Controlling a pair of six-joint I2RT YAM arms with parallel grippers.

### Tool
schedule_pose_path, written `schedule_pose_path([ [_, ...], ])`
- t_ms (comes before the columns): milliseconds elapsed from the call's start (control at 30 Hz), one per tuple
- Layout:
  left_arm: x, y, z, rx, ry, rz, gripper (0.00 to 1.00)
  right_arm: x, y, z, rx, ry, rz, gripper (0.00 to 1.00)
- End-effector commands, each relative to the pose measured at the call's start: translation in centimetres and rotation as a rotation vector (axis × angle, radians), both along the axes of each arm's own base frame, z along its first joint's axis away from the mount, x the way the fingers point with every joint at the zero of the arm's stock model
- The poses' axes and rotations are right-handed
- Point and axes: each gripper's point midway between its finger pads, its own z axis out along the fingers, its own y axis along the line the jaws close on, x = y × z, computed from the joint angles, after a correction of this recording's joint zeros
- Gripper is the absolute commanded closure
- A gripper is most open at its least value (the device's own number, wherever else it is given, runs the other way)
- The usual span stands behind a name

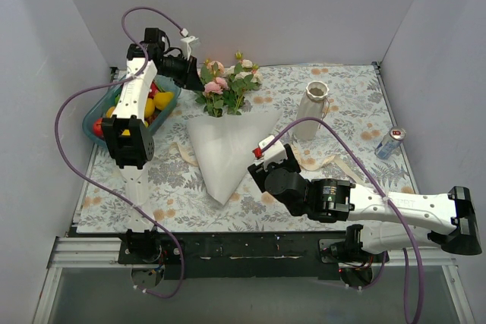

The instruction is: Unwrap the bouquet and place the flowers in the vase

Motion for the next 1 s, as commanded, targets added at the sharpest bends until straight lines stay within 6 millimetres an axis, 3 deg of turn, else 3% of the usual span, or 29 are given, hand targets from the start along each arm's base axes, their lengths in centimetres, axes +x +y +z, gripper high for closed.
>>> schedule_pose_path([
  [0,-3.4,-3.3,4.4,-0.040,-0.023,-0.055,0.88,0.0,-0.2,1.0,0.048,-0.019,-0.020,0.27],
  [33,-3.8,-3.4,3.7,-0.035,-0.005,-0.058,0.88,0.1,-0.1,1.1,0.046,-0.019,-0.019,0.27],
  [100,-4.0,-3.1,3.1,-0.023,-0.006,-0.057,0.78,0.1,-0.3,1.2,0.042,-0.020,-0.022,0.27],
  [133,-3.9,-2.7,2.0,-0.005,0.006,-0.055,0.62,0.0,-0.3,1.2,0.043,-0.020,-0.021,0.27],
  [200,-3.5,-1.5,-0.2,0.018,0.056,-0.041,0.19,0.0,-0.4,1.2,0.042,-0.017,-0.019,0.27],
  [233,-3.3,-1.0,-0.8,0.025,0.058,-0.047,0.02,0.0,-0.5,1.2,0.045,-0.018,-0.017,0.27],
  [400,-1.1,1.4,-4.1,0.086,0.076,0.025,0.02,-0.1,-0.9,1.4,0.052,-0.016,-0.017,0.27],
  [500,-0.5,1.7,-5.4,0.110,0.080,0.035,0.02,-0.1,-1.0,1.3,0.050,-0.018,-0.021,0.27],
  [533,-0.5,1.7,-5.9,0.113,0.092,0.033,0.07,-0.1,-1.0,1.3,0.050,-0.018,-0.021,0.27],
  [633,-0.8,1.9,-6.8,0.127,0.112,0.013,0.14,-0.1,-0.9,1.1,0.041,-0.018,-0.022,0.27],
  [767,-2.6,2.3,-9.0,0.154,0.194,-0.049,0.15,-0.1,-0.8,1.0,0.038,-0.016,-0.021,0.27],
  [967,-4.8,2.4,-10.5,0.157,0.254,-0.114,0.28,-0.1,-0.5,0.7,0.028,-0.014,-0.017,0.27],
])
